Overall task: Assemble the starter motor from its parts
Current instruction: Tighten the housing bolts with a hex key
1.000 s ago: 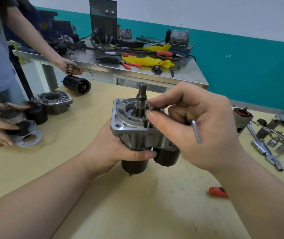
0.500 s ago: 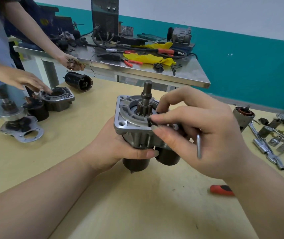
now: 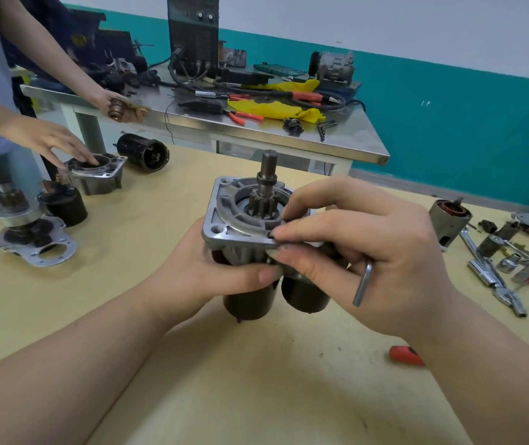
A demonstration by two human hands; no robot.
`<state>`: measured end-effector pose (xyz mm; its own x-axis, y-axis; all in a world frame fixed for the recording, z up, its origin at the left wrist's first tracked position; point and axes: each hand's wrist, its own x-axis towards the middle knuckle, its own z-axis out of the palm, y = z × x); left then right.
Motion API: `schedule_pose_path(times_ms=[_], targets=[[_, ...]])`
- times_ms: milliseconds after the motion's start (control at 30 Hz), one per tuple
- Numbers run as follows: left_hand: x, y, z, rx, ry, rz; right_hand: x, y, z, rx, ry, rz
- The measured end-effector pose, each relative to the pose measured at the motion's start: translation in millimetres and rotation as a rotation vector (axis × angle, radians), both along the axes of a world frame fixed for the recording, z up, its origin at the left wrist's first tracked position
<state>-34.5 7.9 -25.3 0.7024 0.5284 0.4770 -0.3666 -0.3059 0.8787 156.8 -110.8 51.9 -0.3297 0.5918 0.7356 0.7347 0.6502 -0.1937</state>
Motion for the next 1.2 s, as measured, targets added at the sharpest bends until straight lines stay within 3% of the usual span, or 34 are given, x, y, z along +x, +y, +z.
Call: schedule_pose_path(times_ms=[100, 300, 367, 433, 533, 567, 700, 733, 967, 1200], targets=[[-3, -2, 7, -0.016, 0.008, -0.055, 0, 1, 1, 0.016, 0.000, -0.027], [3, -11, 6, 0.093, -0.029, 0.256, -3, 2, 1, -0.019, 0.051, -0.043], [2, -8, 2, 0.017, -0.034, 0.196, 0, 1, 7, -0.141, 0.201, -0.025], [-3, -3, -1, -0.048, -0.021, 0.100, 6, -1, 21, -0.272, 0.471, 0.011], [-6, 0, -1, -0.092, 0.008, 0.057, 7, -6, 38, -0.354, 0.878, 0.181], [-5, -1, -1, -0.100, 0.022, 0.063, 3, -7, 42, -0.358, 0.907, 0.208], [5, -9, -2, -0.070, 0.012, 0.168, -10, -8, 48, -0.275, 0.478, -0.037], [6, -10, -2, -0.061, 0.004, 0.176, -12, -8, 49, -0.301, 0.466, -0.026], [3, -1, -8, -0.046, -0.037, 0.075, -7, 0, 35, -0.572, 0.792, 0.351], [3, -2, -3, -0.026, -0.107, -0.031, -31, 5, 11, -0.270, 0.819, 0.257]])
